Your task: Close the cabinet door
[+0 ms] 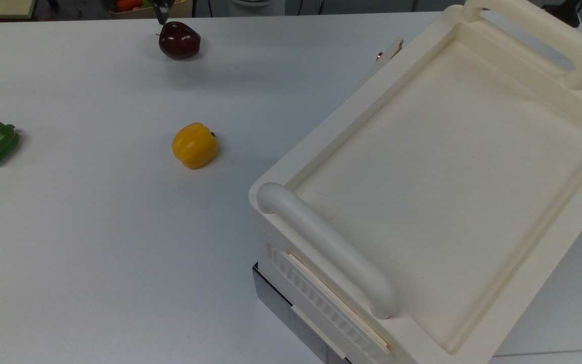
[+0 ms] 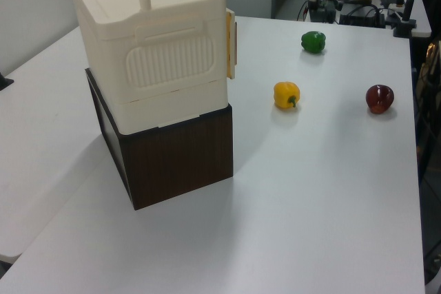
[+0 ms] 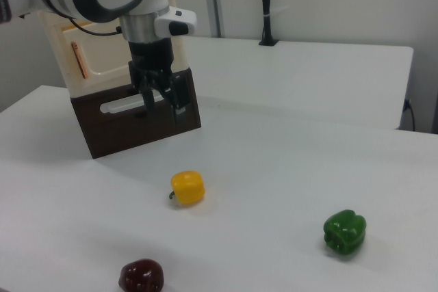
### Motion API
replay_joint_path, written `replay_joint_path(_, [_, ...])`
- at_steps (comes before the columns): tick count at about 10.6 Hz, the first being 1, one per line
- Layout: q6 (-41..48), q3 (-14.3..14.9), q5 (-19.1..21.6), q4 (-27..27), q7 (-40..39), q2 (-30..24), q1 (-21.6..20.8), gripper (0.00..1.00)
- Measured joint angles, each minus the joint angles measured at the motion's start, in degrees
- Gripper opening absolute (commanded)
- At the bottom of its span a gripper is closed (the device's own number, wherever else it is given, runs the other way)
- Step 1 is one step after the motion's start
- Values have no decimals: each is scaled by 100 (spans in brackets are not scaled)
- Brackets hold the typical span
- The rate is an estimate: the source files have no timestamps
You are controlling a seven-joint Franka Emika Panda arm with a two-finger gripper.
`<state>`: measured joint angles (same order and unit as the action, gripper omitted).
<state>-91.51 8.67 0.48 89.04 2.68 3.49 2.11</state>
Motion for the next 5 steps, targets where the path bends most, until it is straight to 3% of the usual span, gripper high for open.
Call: replay_joint_path(5, [166,91,0,98,-259,-126,-1,100])
